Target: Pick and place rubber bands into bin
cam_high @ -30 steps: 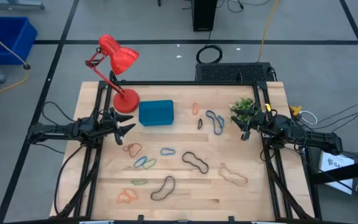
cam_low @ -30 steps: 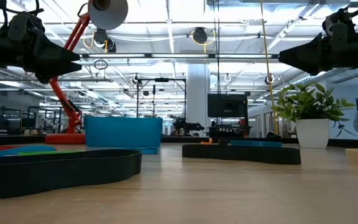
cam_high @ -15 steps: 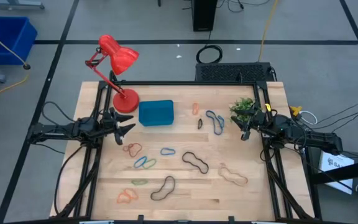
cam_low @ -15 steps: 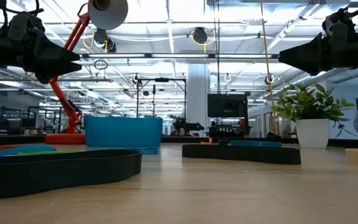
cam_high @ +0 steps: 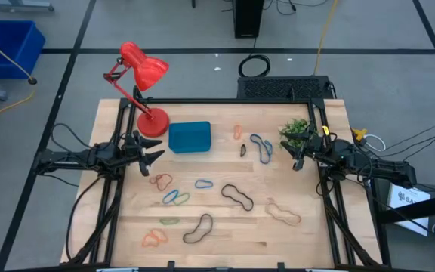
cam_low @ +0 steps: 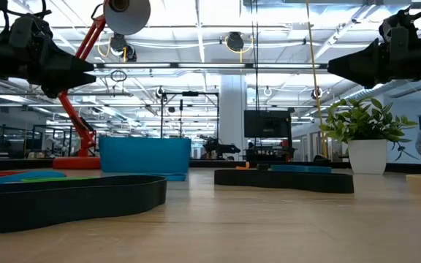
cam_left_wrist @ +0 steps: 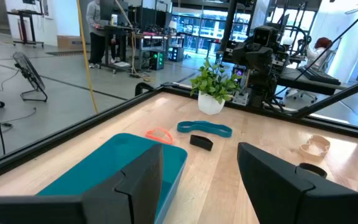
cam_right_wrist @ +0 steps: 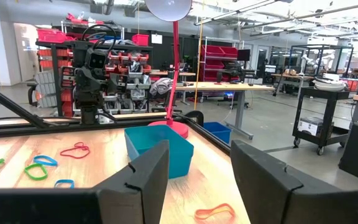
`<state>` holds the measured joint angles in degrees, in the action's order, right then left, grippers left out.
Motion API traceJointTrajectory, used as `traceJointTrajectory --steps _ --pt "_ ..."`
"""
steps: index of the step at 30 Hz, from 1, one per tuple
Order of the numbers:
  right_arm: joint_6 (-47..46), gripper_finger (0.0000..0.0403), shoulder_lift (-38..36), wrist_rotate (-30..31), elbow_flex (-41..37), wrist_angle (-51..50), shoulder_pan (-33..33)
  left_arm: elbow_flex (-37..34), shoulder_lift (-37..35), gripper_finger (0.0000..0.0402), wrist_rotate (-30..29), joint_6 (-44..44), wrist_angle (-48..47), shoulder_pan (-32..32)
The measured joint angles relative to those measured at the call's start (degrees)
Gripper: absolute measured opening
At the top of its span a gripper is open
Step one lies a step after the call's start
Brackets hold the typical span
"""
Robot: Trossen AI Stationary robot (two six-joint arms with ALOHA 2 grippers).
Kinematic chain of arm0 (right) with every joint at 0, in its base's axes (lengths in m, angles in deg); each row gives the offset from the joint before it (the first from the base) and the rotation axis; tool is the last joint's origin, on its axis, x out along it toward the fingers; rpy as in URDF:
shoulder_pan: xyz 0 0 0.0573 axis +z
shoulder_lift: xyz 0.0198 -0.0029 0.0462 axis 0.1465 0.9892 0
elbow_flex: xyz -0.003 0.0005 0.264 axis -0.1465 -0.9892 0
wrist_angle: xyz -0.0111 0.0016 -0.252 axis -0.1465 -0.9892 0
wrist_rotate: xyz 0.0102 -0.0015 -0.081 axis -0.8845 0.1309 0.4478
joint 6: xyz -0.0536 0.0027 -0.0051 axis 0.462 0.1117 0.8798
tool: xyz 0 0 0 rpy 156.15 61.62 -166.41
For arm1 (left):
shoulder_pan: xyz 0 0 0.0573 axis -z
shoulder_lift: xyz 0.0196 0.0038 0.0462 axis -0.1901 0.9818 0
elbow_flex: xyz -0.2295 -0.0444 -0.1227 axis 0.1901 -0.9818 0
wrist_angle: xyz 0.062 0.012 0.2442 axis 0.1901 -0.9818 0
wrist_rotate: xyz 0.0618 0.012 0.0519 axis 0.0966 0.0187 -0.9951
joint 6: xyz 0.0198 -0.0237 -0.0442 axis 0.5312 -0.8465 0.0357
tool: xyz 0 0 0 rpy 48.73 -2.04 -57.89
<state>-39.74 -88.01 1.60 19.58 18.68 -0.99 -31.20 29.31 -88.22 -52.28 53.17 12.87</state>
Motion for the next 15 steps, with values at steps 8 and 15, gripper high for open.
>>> traceJointTrajectory --steps 8,15 --pt "0.0 0.0169 0.0 0.0 0.0 0.0 0.0 0.0 0.3 0.0214 -3.7 -1.1 3.8 0.0" --pt "-5.7 0.0169 0.0 0.0 0.0 -0.1 0.0 0.3 5.2 0.0214 6.5 -3.5 4.5 0.0"
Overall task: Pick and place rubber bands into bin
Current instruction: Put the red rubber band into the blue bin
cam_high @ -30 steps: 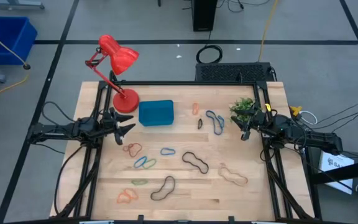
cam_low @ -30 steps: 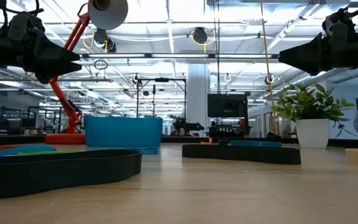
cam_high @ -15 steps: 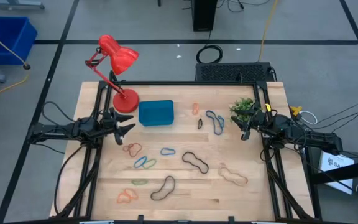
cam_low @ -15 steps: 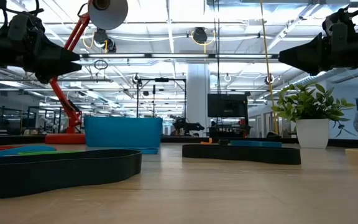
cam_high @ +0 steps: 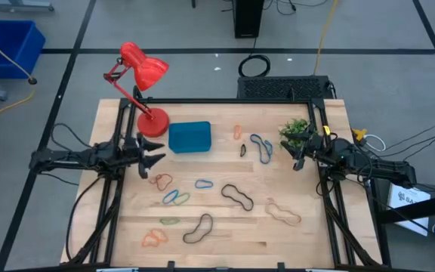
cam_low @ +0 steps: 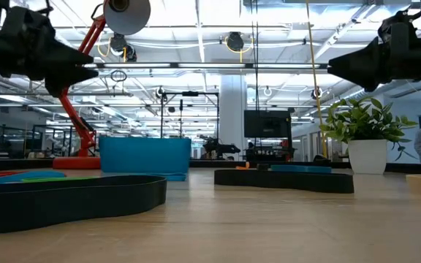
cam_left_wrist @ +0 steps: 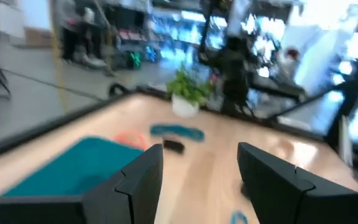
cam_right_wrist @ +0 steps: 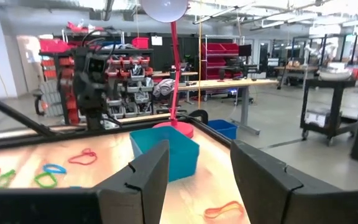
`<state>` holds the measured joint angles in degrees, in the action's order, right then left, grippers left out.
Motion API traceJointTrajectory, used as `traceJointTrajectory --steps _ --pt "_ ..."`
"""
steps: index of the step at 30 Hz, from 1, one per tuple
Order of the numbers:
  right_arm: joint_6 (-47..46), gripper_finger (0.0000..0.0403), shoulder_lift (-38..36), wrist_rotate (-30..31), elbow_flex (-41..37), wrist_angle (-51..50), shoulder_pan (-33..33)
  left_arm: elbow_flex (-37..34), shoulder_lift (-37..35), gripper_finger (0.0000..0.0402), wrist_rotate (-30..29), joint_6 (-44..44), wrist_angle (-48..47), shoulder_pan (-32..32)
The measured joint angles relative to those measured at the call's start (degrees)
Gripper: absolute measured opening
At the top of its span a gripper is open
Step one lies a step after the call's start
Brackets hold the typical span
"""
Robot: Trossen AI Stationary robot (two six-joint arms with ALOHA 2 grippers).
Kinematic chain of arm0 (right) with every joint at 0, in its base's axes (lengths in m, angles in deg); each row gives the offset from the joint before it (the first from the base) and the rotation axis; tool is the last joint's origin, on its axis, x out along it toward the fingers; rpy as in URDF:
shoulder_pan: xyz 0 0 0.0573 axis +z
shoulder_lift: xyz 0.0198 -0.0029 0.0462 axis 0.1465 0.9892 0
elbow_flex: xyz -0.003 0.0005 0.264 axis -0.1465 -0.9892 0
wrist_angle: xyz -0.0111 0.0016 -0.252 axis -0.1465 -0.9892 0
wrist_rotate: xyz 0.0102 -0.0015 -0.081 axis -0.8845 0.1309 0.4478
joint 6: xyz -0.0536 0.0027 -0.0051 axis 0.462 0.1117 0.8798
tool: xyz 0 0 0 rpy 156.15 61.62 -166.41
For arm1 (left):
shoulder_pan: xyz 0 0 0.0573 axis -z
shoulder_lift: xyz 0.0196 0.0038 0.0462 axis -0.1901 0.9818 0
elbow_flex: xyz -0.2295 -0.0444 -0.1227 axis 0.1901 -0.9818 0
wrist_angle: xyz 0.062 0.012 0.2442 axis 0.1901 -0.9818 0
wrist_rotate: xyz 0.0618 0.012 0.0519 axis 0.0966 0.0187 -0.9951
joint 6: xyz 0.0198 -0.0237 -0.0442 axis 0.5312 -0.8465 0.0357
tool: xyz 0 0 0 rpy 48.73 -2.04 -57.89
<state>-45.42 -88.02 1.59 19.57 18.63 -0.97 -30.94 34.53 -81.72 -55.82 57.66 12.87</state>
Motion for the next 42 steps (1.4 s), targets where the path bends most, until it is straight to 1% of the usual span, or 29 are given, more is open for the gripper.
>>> traceJointTrajectory --steps 3,6,9,13,16,18,22,29,35,40,42 --pt "-2.9 0.0169 0.0 0.0 0.0 -0.6 0.0 1.9 6.2 0.0214 3.0 -2.0 -2.3 0.0" --pt "-4.4 0.0169 0.0 0.0 0.0 -0.8 0.0 6.8 14.1 0.0214 5.4 -4.4 -9.0 0.0" --pt "-5.6 0.0169 0.0 0.0 0.0 -0.9 0.0 14.2 22.7 0.0214 5.7 -8.6 -20.7 0.2" --pt "-5.9 0.0169 0.0 0.0 0.0 -0.9 0.0 24.0 34.2 0.0214 5.7 -16.1 -38.6 0.6" --pt "-5.9 0.0169 0.0 0.0 0.0 -0.9 0.0 28.6 42.1 0.0214 5.7 -19.6 -46.2 0.8" --pt "-5.9 0.0169 0.0 0.0 0.0 -0.9 0.0 29.9 46.9 0.0213 7.1 -19.8 -47.4 0.8" --pt "-5.9 0.0169 0.0 0.0 0.0 -0.9 0.0 30.2 55.2 0.0213 12.1 -19.9 -47.7 0.8" --pt "-4.1 0.0169 0.0 0.0 0.0 -1.0 0.0 30.2 66.1 0.0213 12.7 -22.2 -47.6 0.8" --pt "-1.6 0.0169 0.0 0.0 0.0 -0.9 0.0 30.6 71.2 0.0213 13.5 -22.3 -46.7 0.7" --pt "-1.3 0.0169 0.0 0.0 0.0 -0.9 0.0 30.5 72.6 0.0213 14.1 -21.9 -46.0 0.7" --pt "-0.6 0.0169 0.0 0.0 0.0 -1.0 0.0 30.5 72.6 0.0207 14.3 -21.9 -45.8 0.7"
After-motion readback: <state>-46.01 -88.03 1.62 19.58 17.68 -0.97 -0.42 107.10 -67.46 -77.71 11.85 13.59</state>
